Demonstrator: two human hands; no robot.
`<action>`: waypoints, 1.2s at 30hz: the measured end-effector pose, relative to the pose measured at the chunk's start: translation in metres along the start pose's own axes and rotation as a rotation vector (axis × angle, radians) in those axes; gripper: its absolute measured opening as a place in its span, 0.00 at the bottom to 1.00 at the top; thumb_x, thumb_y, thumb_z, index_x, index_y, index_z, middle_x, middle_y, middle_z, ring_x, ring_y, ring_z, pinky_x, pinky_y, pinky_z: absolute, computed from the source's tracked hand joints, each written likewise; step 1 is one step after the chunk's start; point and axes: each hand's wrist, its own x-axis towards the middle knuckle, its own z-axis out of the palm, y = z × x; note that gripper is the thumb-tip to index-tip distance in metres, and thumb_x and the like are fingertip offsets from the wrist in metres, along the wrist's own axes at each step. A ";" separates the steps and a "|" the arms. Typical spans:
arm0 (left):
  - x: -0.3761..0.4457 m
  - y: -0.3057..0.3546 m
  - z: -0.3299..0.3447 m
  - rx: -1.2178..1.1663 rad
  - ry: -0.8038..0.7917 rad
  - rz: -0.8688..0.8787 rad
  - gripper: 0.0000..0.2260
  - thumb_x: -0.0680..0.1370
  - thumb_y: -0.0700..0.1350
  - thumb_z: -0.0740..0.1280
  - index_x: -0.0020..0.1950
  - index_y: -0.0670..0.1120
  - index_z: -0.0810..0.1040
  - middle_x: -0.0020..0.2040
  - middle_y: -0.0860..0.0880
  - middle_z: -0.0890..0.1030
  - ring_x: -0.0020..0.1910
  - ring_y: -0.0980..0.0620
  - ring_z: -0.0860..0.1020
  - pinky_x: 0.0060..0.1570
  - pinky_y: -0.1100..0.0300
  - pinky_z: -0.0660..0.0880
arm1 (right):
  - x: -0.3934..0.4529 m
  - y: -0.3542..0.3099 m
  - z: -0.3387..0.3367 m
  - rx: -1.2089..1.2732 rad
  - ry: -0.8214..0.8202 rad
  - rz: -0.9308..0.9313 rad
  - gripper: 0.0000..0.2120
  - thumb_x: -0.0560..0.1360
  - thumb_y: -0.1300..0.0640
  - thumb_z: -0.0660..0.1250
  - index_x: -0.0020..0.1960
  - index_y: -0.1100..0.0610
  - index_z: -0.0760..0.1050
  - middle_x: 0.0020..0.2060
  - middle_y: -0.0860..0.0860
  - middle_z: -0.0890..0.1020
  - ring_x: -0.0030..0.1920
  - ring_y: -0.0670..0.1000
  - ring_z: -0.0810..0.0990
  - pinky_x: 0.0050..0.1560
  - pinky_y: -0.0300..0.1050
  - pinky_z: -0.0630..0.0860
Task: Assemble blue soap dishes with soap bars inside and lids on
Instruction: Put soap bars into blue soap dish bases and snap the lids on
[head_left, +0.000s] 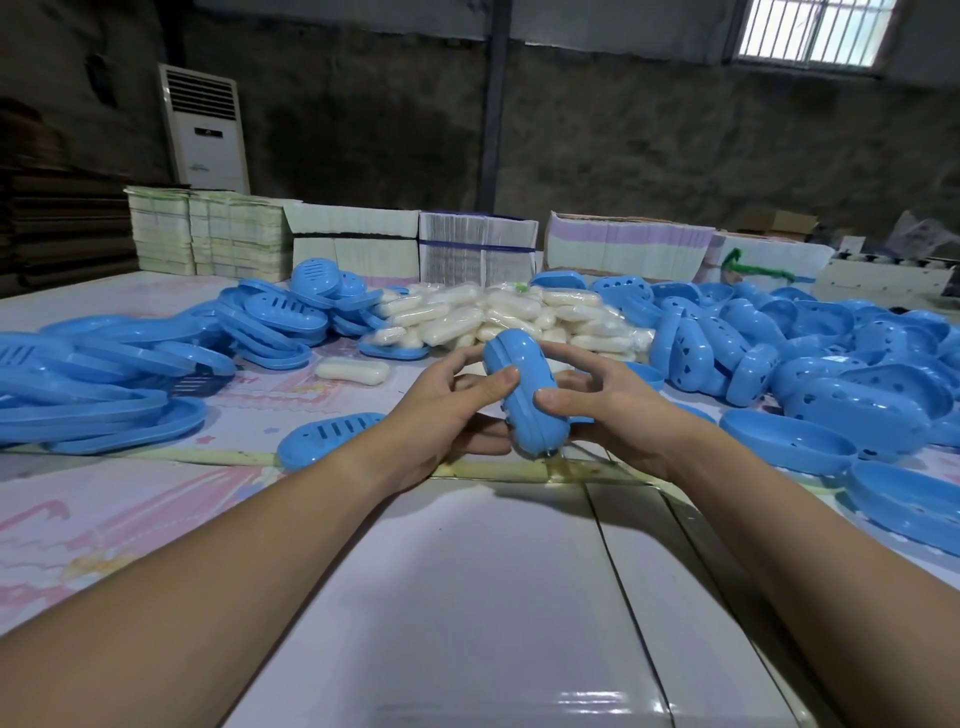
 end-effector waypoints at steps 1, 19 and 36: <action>0.000 0.000 0.000 -0.004 -0.005 0.006 0.25 0.74 0.51 0.73 0.69 0.50 0.74 0.57 0.40 0.84 0.48 0.38 0.85 0.43 0.52 0.84 | 0.000 0.000 0.000 -0.008 0.002 -0.006 0.29 0.65 0.56 0.79 0.64 0.44 0.75 0.56 0.60 0.82 0.53 0.58 0.84 0.51 0.51 0.81; 0.001 0.003 -0.002 -0.106 0.007 0.049 0.27 0.71 0.50 0.75 0.69 0.48 0.74 0.59 0.42 0.84 0.53 0.36 0.84 0.50 0.42 0.83 | -0.001 -0.001 -0.005 -0.012 -0.004 -0.090 0.28 0.67 0.58 0.77 0.64 0.45 0.76 0.57 0.56 0.82 0.54 0.59 0.84 0.53 0.54 0.81; -0.001 0.001 0.001 -0.085 0.024 0.040 0.29 0.70 0.48 0.75 0.69 0.47 0.71 0.61 0.38 0.82 0.56 0.33 0.83 0.55 0.39 0.81 | 0.002 0.002 0.003 -0.094 0.053 -0.099 0.26 0.66 0.52 0.78 0.62 0.41 0.77 0.51 0.52 0.85 0.52 0.55 0.85 0.47 0.48 0.81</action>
